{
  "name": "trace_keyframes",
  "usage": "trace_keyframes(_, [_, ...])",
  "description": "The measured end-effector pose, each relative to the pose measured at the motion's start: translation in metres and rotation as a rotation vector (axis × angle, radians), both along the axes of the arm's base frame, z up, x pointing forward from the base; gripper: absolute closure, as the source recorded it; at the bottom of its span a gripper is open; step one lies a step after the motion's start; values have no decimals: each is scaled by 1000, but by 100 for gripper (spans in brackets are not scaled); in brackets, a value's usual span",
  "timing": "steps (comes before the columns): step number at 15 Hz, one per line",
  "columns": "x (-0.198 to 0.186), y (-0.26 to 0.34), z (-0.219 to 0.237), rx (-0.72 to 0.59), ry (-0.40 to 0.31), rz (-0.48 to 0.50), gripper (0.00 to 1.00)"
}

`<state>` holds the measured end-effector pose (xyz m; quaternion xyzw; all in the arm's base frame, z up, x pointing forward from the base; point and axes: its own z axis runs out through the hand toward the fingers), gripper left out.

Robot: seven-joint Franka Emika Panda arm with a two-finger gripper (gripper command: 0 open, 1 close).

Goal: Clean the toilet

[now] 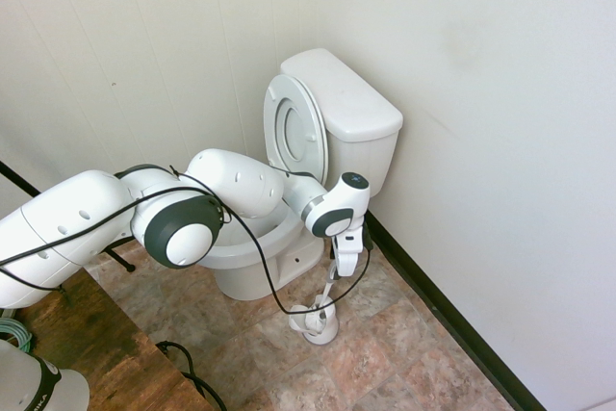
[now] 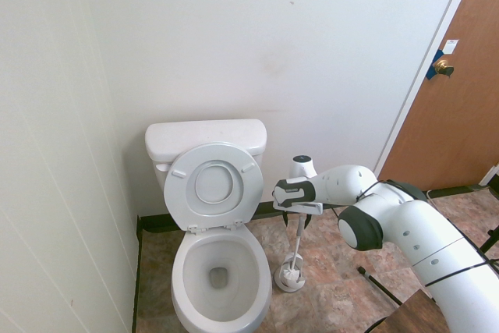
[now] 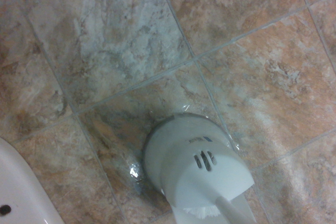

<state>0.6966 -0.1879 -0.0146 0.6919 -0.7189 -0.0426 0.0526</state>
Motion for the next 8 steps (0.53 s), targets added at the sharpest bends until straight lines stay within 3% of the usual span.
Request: trace_keyframes(8, [-1, -2, 0, 0, 0, -4, 100])
